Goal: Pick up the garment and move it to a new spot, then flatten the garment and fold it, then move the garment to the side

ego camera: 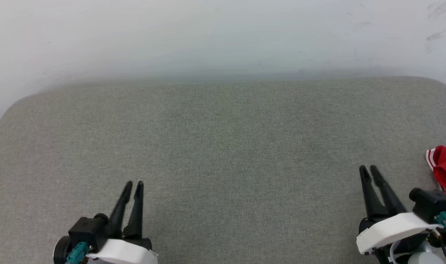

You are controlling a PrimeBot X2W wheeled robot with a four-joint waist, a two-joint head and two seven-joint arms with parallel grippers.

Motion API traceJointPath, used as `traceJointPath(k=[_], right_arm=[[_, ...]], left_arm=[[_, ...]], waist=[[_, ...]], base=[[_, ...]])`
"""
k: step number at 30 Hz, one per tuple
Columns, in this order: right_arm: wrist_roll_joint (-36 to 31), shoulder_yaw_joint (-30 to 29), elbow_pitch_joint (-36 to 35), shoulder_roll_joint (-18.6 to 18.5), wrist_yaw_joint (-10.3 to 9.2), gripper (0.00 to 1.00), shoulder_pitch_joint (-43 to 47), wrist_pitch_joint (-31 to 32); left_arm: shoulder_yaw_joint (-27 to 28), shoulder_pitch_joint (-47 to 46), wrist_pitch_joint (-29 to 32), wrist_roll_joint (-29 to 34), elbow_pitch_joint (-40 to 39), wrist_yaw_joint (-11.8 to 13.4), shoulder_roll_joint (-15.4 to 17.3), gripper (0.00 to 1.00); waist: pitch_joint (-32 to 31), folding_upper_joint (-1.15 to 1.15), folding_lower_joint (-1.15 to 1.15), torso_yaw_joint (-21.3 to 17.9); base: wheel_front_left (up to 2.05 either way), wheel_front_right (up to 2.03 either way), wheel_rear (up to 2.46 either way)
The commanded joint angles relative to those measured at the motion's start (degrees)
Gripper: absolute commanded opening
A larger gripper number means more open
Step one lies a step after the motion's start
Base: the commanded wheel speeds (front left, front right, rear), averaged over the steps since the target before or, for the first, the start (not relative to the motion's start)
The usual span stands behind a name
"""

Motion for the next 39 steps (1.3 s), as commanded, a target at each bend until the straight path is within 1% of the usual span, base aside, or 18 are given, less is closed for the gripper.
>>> traceJointPath(k=[1, 19, 39], right_arm=[[0.4, -0.1, -0.2, 0.0, 0.0, 0.0, -0.2, 0.1], [18.2, -1.4, 1.3, 0.5, -0.01, 0.0, -1.0, 3.1], [34.2, -2.4, 2.7, 0.9, -0.01, 0.0, -1.7, 5.7]], left_arm=[[0.1, -0.1, 0.1, -0.4, -0.2, 0.0, 0.0, 0.0], [2.7, -2.1, 4.9, -18.5, 2.1, -0.9, -0.9, 0.0], [5.2, -3.8, 9.3, -34.6, 4.0, -1.7, -1.8, 0.0]], waist=[[0.0, 0.0, 0.0, 0.0], [-0.3, 0.0, 0.0, 0.2], [-0.5, 0.0, 0.0, 0.4]], base=[[0.0, 0.0, 0.0], [0.0, 0.0, 0.0], [0.0, 0.0, 0.0]])
